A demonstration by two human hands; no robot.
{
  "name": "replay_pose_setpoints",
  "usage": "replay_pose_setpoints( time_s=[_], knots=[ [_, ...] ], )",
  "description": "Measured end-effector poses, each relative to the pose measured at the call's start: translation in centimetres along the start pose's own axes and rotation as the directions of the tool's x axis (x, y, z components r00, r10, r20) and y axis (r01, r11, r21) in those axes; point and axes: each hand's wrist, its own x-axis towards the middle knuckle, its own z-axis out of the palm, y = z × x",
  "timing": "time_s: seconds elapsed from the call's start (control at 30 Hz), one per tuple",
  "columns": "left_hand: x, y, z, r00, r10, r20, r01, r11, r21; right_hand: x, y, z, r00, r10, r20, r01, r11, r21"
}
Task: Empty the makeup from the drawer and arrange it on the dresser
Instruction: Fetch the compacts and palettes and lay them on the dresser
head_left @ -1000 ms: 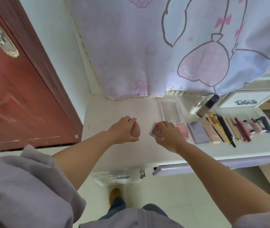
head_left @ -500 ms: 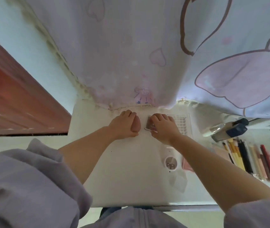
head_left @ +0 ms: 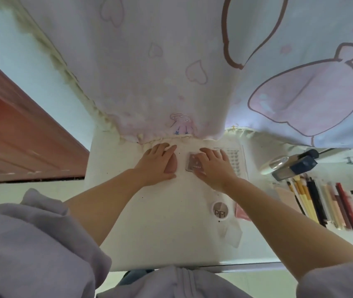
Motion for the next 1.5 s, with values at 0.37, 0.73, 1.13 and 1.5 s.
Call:
replay_pose_setpoints(
  time_s=[0.37, 0.73, 1.13, 1.5],
  knots=[
    [-3.7, 5.4, -2.3, 0.881, 0.38, -0.283, -0.32, 0.917, 0.236, -12.7, -5.2, 0.4, 0.812, 0.478, -0.334, -0.496, 0.867, 0.035],
    [-13.7, 23.5, 4.7, 0.569, 0.822, 0.028, -0.801, 0.547, 0.244, -38.1, -11.8, 8.6, 0.213, 0.966, -0.148, -0.945, 0.242, 0.219],
    [-40.4, 41.4, 19.0, 0.103, 0.942, 0.32, -0.99, 0.066, 0.125, -67.3, -31.5, 21.4, -0.404, 0.914, 0.046, -0.855, -0.395, 0.336],
    [-71.2, 50.3, 29.9, -0.424, 0.797, 0.43, -0.897, -0.436, -0.076, -86.2, -52.4, 29.5, -0.788, 0.572, 0.228, -0.491, -0.807, 0.327]
  ],
)
